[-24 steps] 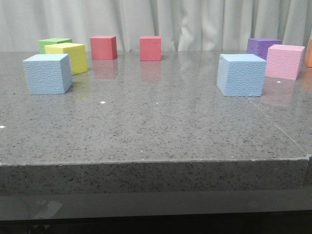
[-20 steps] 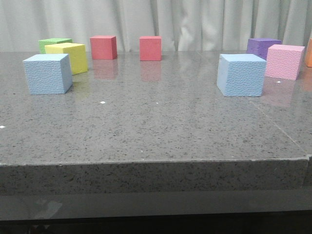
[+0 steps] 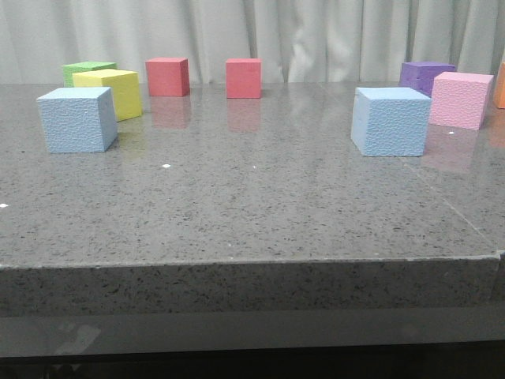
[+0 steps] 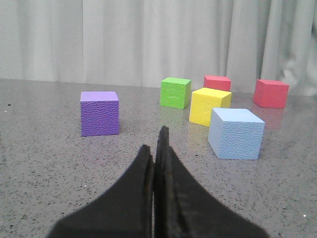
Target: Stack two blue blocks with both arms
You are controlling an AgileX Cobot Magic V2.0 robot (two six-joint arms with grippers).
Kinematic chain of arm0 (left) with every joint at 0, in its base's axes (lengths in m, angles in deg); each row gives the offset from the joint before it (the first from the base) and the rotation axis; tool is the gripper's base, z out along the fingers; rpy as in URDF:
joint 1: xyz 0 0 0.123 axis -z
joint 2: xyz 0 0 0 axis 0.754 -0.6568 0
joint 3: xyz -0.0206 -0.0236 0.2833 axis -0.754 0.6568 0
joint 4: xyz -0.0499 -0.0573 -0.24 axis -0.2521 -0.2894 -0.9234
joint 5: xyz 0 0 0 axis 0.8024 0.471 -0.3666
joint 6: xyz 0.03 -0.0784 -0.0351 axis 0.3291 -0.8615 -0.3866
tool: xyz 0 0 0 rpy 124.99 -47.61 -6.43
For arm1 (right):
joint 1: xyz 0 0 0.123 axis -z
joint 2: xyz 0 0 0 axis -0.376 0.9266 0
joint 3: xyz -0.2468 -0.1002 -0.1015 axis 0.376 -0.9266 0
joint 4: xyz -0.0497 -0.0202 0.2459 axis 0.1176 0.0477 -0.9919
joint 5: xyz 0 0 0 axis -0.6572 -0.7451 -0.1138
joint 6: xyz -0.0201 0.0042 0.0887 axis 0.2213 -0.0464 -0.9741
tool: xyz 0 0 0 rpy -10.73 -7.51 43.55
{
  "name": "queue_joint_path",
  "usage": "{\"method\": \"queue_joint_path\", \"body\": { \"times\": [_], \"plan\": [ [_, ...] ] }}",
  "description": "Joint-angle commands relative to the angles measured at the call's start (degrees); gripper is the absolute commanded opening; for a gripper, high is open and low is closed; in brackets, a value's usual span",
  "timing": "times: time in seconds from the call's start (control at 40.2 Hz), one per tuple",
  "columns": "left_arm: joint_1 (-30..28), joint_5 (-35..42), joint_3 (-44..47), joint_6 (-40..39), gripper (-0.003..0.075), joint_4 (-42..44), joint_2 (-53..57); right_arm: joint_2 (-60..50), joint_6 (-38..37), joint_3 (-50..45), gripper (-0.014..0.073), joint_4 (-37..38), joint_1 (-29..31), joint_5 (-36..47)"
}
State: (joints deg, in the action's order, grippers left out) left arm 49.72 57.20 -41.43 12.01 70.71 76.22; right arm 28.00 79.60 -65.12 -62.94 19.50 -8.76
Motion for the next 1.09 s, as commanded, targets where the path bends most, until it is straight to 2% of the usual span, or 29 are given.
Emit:
{"method": "queue_joint_path", "body": {
  "times": [0.0,0.174,0.323,0.547,0.82,0.895,1.069],
  "plan": [
    [0.2,5.1,0.1,-0.4,-0.0019,-0.1,1.0,-1.0,0.3,0.2,-0.0067,0.5,-0.1,5.3],
    [0.2,7.9,-0.2,-0.4,-0.0019,-0.1,1.0,-1.0,0.3,0.2,-0.0067,0.4,-0.1,6.9],
    [0.2,7.3,-5.4,-0.4,-0.0019,-0.1,1.0,-1.0,0.3,4.1,-0.0067,-0.3,-0.1,4.9],
    [0.2,-5.8,-21.7,-0.4,-0.0019,-0.1,-2.5,0.9,0.3,17.5,-0.0067,-0.3,-0.1,-8.6],
    [0.2,-23.8,-39.4,-0.4,-0.0019,-0.1,-15.2,13.0,0.3,31.9,-0.0067,-0.3,-0.1,-20.5],
    [0.2,-26.4,-41.3,-0.4,-0.0019,-0.1,-17.9,16.5,0.3,33.8,-0.0067,-0.3,-0.1,-22.2],
    [0.2,-26.5,-41.5,-0.4,-0.0019,-0.1,-22.4,21.6,0.3,33.9,-0.0067,-0.3,-0.1,-21.3]
  ]
}}
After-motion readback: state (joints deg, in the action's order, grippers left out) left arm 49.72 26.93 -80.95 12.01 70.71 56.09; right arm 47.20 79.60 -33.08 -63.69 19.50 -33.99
